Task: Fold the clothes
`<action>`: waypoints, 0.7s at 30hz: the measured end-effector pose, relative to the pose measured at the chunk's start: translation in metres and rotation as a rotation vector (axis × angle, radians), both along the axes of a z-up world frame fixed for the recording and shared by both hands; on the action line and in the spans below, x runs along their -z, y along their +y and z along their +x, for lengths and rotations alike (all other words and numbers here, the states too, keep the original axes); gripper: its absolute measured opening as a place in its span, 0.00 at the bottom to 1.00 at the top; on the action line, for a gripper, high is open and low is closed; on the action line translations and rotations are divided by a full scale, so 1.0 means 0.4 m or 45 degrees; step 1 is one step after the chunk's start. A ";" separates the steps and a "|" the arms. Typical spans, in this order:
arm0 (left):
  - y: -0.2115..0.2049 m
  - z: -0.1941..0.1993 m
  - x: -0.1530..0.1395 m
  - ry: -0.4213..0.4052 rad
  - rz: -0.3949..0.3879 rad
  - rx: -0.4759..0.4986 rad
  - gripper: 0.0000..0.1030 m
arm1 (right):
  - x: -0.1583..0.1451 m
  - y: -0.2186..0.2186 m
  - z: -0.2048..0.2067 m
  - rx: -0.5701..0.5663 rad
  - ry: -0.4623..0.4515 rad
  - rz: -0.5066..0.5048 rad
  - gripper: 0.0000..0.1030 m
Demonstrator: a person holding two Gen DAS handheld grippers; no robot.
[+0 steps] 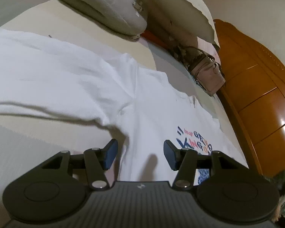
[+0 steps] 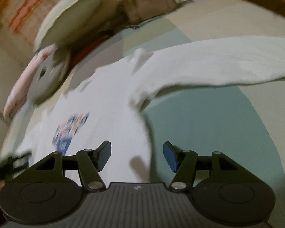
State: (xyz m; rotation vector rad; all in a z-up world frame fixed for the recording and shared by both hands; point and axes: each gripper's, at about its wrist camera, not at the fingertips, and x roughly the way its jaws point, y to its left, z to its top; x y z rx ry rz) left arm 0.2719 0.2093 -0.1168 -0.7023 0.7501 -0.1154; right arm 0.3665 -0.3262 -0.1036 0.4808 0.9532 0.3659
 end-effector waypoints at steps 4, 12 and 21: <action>-0.018 0.018 -0.003 -0.007 0.099 -0.022 0.27 | 0.038 -0.021 0.111 0.087 0.023 0.207 0.66; -0.040 0.042 -0.020 0.024 0.383 -0.054 0.03 | 0.055 0.007 0.200 0.263 -0.046 0.031 0.05; -0.018 0.049 -0.035 0.071 0.399 -0.054 0.08 | 0.010 0.026 0.207 0.154 -0.046 -0.141 0.32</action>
